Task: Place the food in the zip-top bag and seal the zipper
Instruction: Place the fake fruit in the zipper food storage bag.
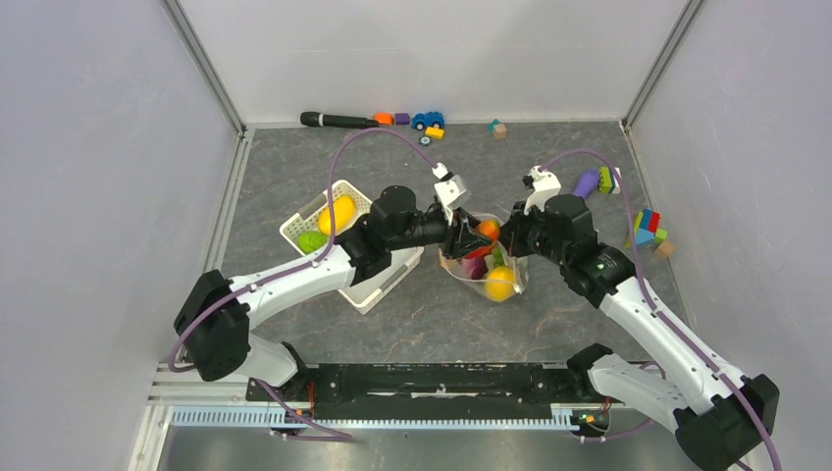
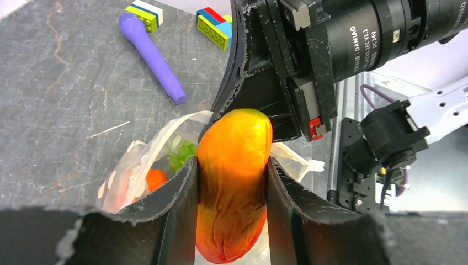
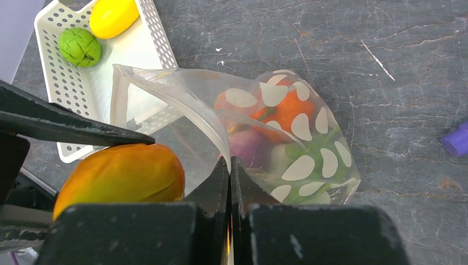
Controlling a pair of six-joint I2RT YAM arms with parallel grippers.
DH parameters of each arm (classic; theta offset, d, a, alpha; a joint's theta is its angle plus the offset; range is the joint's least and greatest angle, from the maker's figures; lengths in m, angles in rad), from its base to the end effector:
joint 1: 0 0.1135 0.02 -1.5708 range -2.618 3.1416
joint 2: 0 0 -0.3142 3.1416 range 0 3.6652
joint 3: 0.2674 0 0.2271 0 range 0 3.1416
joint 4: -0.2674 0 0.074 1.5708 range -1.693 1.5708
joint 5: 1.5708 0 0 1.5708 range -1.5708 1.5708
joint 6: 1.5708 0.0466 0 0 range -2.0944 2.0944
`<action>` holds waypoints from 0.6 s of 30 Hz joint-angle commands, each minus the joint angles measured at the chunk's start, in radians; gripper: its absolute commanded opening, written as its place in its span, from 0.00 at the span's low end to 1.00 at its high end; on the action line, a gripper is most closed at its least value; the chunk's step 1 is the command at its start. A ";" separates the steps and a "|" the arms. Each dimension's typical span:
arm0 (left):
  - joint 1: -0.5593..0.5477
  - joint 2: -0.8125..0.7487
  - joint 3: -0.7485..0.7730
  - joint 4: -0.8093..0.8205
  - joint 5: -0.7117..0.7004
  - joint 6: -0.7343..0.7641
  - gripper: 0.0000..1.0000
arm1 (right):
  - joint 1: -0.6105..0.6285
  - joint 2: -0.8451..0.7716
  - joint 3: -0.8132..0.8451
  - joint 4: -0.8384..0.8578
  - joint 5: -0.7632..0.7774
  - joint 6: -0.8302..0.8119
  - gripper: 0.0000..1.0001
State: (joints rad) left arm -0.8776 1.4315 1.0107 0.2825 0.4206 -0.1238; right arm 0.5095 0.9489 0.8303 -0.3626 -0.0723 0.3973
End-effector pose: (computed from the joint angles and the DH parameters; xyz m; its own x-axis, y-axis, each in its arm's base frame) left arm 0.1874 -0.2554 0.3739 -0.2060 0.0716 -0.9759 0.9424 0.2832 -0.1782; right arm 0.1453 0.0850 0.3468 -0.5824 0.1167 -0.8045 -0.3438 0.8614 0.3738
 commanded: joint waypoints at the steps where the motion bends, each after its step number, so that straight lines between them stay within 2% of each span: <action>1: -0.003 0.021 0.012 0.047 0.001 0.112 0.08 | -0.002 -0.026 0.053 0.020 -0.032 0.014 0.00; 18: -0.003 -0.014 -0.073 -0.024 -0.081 0.228 0.11 | -0.002 -0.030 0.084 -0.004 -0.031 0.023 0.00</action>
State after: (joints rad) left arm -0.8776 1.4540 0.9539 0.2550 0.3916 0.0349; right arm 0.5095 0.9413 0.8566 -0.3836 -0.0891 0.4057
